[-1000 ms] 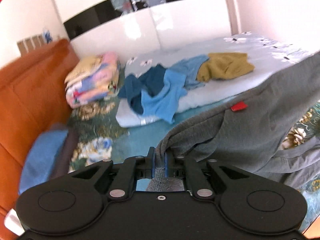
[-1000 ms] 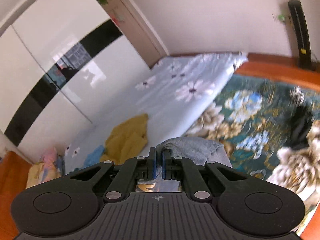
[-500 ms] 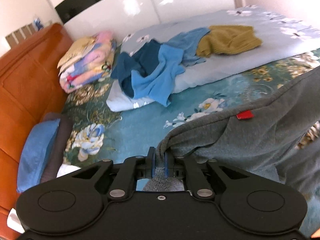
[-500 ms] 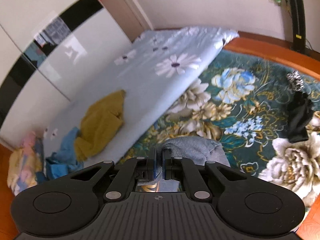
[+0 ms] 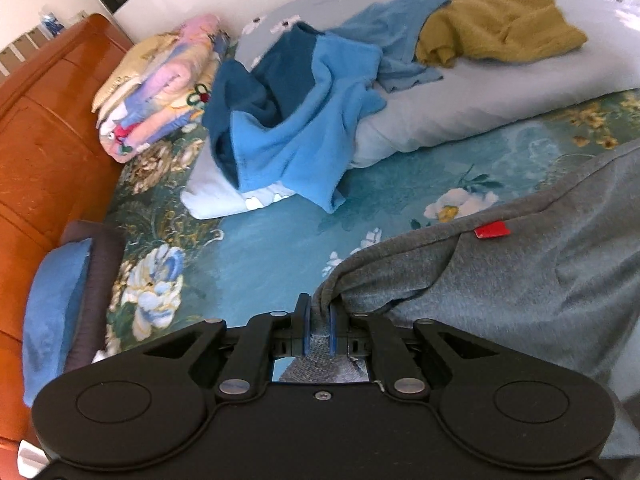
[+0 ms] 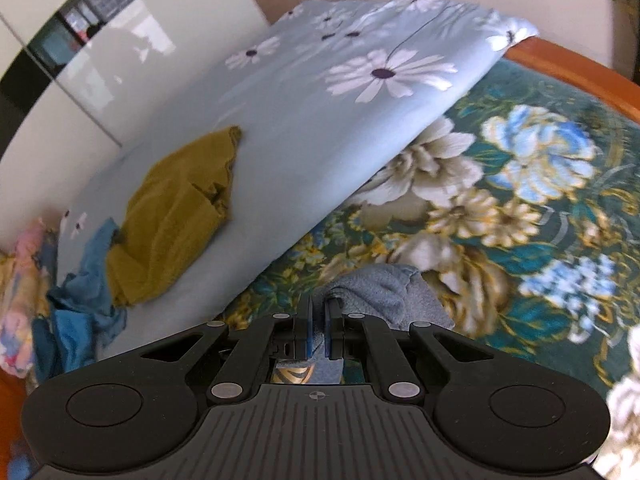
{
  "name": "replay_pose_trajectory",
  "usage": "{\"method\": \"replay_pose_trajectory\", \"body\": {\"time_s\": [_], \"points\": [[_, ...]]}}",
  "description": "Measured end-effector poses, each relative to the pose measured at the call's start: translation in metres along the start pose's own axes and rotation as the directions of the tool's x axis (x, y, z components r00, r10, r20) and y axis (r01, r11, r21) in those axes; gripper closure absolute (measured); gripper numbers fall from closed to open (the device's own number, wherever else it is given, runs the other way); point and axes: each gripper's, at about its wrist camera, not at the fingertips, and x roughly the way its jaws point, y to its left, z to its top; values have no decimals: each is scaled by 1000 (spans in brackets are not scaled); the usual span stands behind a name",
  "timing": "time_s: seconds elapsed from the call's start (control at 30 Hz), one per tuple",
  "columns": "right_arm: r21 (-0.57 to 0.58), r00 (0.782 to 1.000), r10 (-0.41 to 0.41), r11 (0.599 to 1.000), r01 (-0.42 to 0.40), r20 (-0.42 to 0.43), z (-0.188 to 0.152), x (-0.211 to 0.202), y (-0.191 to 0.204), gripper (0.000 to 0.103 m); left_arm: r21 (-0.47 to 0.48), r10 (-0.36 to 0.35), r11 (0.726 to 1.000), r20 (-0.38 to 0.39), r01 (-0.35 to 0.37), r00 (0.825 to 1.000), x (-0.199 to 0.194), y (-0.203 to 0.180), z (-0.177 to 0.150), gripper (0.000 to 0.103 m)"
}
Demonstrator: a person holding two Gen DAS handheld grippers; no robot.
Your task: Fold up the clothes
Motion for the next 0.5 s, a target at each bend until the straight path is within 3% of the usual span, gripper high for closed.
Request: {"method": "replay_pose_trajectory", "body": {"time_s": [0.17, 0.5], "points": [[-39, 998, -26, 999, 24, -51, 3, 61, 5, 99, 2, 8, 1000, -62, -8, 998, 56, -13, 16, 95], [-120, 992, -60, 992, 46, -114, -3, 161, 14, 99, 40, 29, 999, -153, -23, 988, 145, -32, 16, 95]]}}
